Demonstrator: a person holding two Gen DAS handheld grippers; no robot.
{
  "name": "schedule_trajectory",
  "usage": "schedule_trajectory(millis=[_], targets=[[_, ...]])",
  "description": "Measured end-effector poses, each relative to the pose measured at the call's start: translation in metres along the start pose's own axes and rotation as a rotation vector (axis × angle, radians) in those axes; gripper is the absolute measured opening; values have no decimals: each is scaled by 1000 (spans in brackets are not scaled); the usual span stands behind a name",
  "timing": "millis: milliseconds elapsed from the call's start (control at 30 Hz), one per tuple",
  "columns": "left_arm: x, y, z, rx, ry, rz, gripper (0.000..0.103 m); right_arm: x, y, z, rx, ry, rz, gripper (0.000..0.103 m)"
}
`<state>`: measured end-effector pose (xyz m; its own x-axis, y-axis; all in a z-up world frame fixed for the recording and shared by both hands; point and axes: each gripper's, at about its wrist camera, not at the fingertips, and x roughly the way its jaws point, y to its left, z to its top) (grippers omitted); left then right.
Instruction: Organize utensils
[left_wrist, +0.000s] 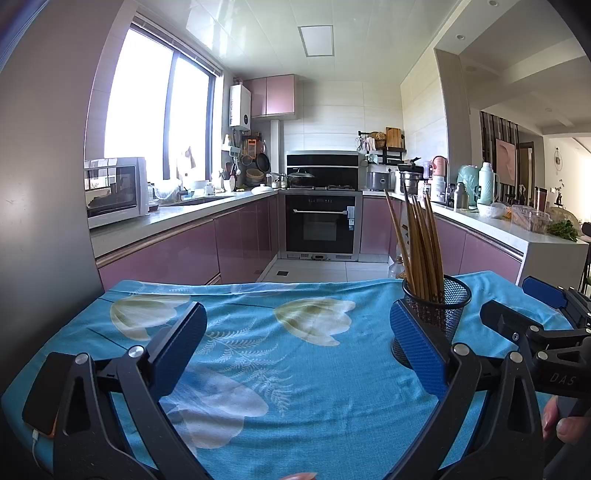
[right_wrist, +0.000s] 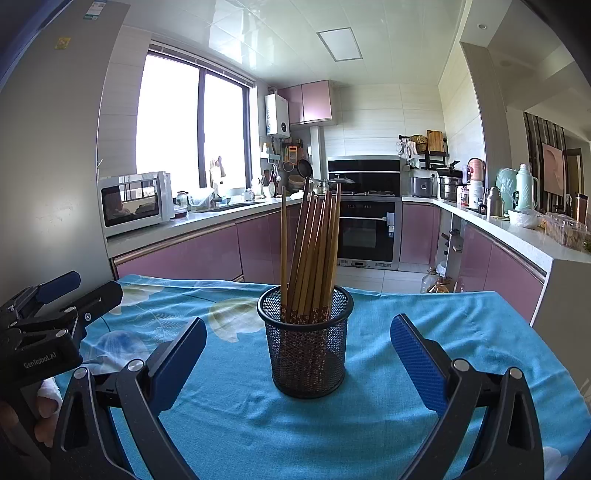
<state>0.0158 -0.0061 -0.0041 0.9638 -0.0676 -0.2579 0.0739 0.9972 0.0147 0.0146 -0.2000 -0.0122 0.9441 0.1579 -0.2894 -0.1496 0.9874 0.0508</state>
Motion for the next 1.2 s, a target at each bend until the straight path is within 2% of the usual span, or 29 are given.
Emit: schedule_trajectory(millis=[1200], targets=[[2,-5,-2,-2,5,-8,98,3,-1,0,7,7,-2,97]])
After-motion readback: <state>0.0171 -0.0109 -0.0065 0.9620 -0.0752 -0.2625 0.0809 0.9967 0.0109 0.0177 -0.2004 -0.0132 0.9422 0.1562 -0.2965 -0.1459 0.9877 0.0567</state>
